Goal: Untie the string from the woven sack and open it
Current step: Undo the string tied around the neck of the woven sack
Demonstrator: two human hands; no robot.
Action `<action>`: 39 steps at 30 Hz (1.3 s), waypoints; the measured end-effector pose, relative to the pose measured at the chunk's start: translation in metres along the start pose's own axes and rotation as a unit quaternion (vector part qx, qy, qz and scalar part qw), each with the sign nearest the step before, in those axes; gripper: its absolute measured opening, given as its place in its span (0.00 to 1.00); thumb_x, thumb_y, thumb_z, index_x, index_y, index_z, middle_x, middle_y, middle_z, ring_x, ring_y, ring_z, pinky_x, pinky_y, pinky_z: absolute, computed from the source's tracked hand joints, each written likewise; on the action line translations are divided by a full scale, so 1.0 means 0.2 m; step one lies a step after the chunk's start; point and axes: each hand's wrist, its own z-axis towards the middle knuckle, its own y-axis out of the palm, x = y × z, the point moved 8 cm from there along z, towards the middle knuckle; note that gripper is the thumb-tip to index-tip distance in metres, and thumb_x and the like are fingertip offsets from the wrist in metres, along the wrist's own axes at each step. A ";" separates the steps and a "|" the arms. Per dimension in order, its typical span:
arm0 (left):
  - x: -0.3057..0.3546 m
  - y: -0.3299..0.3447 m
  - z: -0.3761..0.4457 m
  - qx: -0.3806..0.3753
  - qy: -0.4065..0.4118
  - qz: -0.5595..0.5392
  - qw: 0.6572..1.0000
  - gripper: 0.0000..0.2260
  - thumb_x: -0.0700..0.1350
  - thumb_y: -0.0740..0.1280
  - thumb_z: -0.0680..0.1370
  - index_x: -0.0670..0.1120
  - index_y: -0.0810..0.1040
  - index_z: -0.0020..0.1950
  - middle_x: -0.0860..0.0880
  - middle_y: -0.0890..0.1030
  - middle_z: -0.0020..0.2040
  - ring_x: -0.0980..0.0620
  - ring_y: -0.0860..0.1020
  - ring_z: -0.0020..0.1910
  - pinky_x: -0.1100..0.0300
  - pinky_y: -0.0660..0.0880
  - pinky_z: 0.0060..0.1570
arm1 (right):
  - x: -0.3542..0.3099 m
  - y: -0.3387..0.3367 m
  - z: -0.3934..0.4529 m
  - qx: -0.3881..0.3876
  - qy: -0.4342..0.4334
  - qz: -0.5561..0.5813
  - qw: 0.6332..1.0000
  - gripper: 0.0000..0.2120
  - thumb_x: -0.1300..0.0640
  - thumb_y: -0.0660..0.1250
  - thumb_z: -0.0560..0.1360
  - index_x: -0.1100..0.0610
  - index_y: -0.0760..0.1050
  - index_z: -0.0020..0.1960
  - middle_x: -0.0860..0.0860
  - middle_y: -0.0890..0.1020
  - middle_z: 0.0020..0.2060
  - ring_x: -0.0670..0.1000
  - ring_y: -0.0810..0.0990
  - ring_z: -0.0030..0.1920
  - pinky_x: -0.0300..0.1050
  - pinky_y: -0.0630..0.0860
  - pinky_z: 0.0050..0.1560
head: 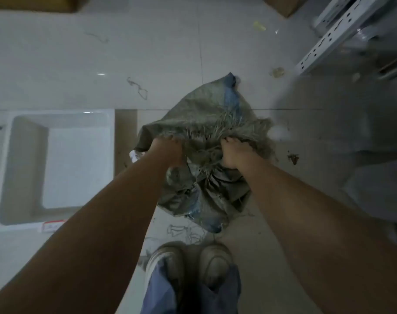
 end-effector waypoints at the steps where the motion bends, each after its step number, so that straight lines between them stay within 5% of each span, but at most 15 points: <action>1: 0.02 0.02 0.02 0.009 0.010 0.019 1.000 0.29 0.60 0.57 0.77 0.46 0.62 0.74 0.44 0.65 0.74 0.44 0.64 0.73 0.47 0.62 0.70 | 0.01 0.03 0.02 0.012 -0.002 0.000 1.000 0.30 0.53 0.61 0.76 0.59 0.55 0.74 0.57 0.60 0.73 0.59 0.60 0.72 0.57 0.60 0.69; 5: 0.03 0.13 0.03 0.046 0.014 0.004 0.999 0.33 0.63 0.56 0.76 0.45 0.58 0.75 0.43 0.60 0.75 0.44 0.58 0.75 0.49 0.53 0.74 | 0.06 0.03 -0.01 0.220 0.002 0.101 0.970 0.36 0.55 0.69 0.71 0.59 0.56 0.74 0.57 0.61 0.73 0.58 0.60 0.72 0.52 0.58 0.70; 7: 0.03 0.17 0.00 0.082 0.015 -0.017 0.996 0.37 0.64 0.58 0.74 0.45 0.56 0.76 0.43 0.58 0.77 0.45 0.54 0.77 0.50 0.47 0.76 | 0.21 0.06 -0.10 0.340 0.118 0.191 0.913 0.37 0.57 0.73 0.67 0.60 0.60 0.71 0.58 0.65 0.71 0.59 0.63 0.71 0.53 0.61 0.70; 10: 0.04 0.20 -0.04 0.122 0.045 -0.055 0.990 0.41 0.65 0.62 0.71 0.45 0.55 0.77 0.43 0.58 0.77 0.47 0.53 0.77 0.52 0.41 0.75 | 0.42 0.29 -0.16 0.311 0.338 0.362 0.811 0.32 0.56 0.70 0.70 0.64 0.61 0.68 0.62 0.65 0.68 0.62 0.64 0.69 0.54 0.63 0.70; 12: 0.11 0.22 -0.04 0.122 0.074 -0.062 0.988 0.44 0.68 0.61 0.68 0.45 0.55 0.77 0.44 0.58 0.77 0.47 0.52 0.78 0.54 0.38 0.74 | 0.39 0.37 -0.14 0.295 0.306 0.361 0.830 0.30 0.56 0.68 0.70 0.65 0.63 0.68 0.63 0.66 0.68 0.63 0.65 0.68 0.54 0.63 0.69; 15: 0.16 0.19 0.00 0.138 0.077 -0.076 0.984 0.43 0.67 0.63 0.69 0.47 0.56 0.77 0.45 0.59 0.77 0.47 0.53 0.77 0.53 0.40 0.76 | 0.21 0.34 -0.09 0.333 0.143 0.266 0.893 0.31 0.55 0.70 0.66 0.62 0.68 0.67 0.64 0.66 0.69 0.63 0.63 0.70 0.54 0.61 0.70; 19: 0.21 0.17 0.05 0.110 0.037 -0.116 0.986 0.37 0.61 0.64 0.72 0.47 0.58 0.76 0.43 0.60 0.77 0.45 0.55 0.77 0.51 0.43 0.77 | 0.11 0.30 -0.06 0.352 0.101 0.181 0.913 0.33 0.51 0.70 0.66 0.63 0.68 0.68 0.66 0.59 0.73 0.65 0.55 0.74 0.57 0.50 0.74; 21: 0.22 0.16 0.07 0.097 0.016 -0.166 0.981 0.34 0.58 0.64 0.73 0.47 0.59 0.76 0.44 0.60 0.77 0.45 0.55 0.77 0.51 0.45 0.77 | 0.03 0.27 -0.03 0.312 0.050 0.133 0.940 0.29 0.50 0.69 0.69 0.63 0.70 0.66 0.65 0.57 0.74 0.63 0.54 0.75 0.56 0.48 0.75; 23: 0.21 0.13 0.05 0.113 -0.001 -0.247 0.962 0.29 0.53 0.65 0.74 0.47 0.64 0.74 0.43 0.64 0.75 0.44 0.59 0.75 0.51 0.51 0.76 | 0.00 0.26 -0.01 0.252 0.017 0.176 0.951 0.26 0.51 0.65 0.74 0.60 0.67 0.68 0.61 0.54 0.76 0.61 0.57 0.74 0.53 0.57 0.73; 27: 0.19 -0.01 -0.06 0.142 0.005 -0.355 0.924 0.28 0.49 0.70 0.70 0.46 0.72 0.69 0.43 0.72 0.70 0.44 0.68 0.70 0.56 0.64 0.68 | 0.01 0.18 -0.09 0.241 0.015 0.263 0.934 0.25 0.54 0.64 0.74 0.56 0.64 0.70 0.59 0.55 0.75 0.61 0.67 0.69 0.50 0.72 0.61; 30: 0.20 -0.13 -0.14 0.102 0.022 -0.428 0.898 0.28 0.49 0.70 0.69 0.46 0.72 0.68 0.44 0.74 0.68 0.45 0.71 0.68 0.59 0.66 0.66 | -0.01 0.13 -0.18 0.211 -0.015 0.336 0.918 0.23 0.56 0.65 0.74 0.57 0.66 0.68 0.58 0.71 0.67 0.60 0.74 0.63 0.49 0.74 0.57; 34: 0.21 -0.29 -0.30 0.045 0.017 -0.402 0.914 0.25 0.50 0.72 0.72 0.45 0.73 0.67 0.46 0.76 0.63 0.46 0.74 0.64 0.53 0.69 0.66 | -0.03 0.01 -0.36 0.194 -0.018 0.386 0.902 0.20 0.54 0.66 0.73 0.57 0.70 0.63 0.58 0.79 0.59 0.59 0.77 0.59 0.51 0.75 0.58; 39: 0.19 -0.59 -0.57 0.107 -0.004 -0.389 0.915 0.18 0.46 0.67 0.75 0.40 0.75 0.64 0.41 0.77 0.63 0.43 0.75 0.60 0.54 0.72 0.62 | -0.09 -0.24 -0.61 0.229 -0.051 0.425 0.874 0.17 0.53 0.66 0.71 0.55 0.75 0.59 0.53 0.82 0.53 0.55 0.79 0.56 0.46 0.75 0.54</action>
